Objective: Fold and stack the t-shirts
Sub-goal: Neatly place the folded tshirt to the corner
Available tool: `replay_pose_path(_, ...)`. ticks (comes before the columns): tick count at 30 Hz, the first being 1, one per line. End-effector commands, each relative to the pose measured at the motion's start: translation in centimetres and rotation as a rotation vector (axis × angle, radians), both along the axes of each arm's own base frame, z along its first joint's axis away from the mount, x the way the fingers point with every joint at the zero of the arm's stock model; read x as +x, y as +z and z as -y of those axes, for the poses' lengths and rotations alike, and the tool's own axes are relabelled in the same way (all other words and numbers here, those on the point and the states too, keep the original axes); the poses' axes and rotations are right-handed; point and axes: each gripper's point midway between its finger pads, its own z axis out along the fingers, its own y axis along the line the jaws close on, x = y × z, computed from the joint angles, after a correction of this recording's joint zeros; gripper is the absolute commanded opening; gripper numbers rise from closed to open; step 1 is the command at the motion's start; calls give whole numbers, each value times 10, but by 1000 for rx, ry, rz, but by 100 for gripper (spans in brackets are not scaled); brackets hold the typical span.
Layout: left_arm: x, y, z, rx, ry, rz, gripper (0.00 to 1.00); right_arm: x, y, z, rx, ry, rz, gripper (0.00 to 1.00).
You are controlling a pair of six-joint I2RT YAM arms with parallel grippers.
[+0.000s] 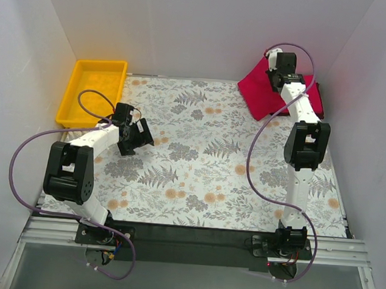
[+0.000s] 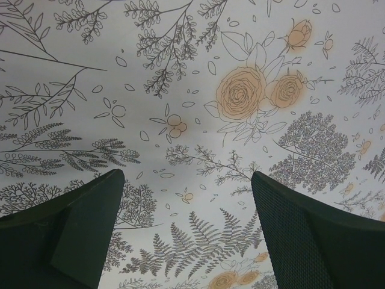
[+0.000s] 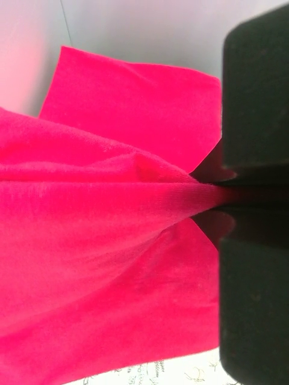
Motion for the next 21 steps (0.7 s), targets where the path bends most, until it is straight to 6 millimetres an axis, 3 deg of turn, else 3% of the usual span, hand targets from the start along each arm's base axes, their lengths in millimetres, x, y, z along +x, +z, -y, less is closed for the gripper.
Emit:
replay_pose_path(1, 1, 1, 0, 5, -16, 11, 86, 13, 89, 15, 27, -18, 210, 1)
replay_pose_path(11, 0, -2, 1, 4, -21, 2, 85, 12, 102, 32, 139, -50, 251, 1)
replay_pose_path(14, 0, -2, 1, 2, -24, -1, 85, 13, 106, 28, 191, -48, 269, 1)
replay_pose_path(16, 0, -2, 1, 4, -25, 0, 85, 14, 109, 49, 212, -78, 288, 1)
replay_pose_path(21, 0, -3, 2, 1, -28, -2, 85, 20, 103, 60, 238, -83, 301, 1)
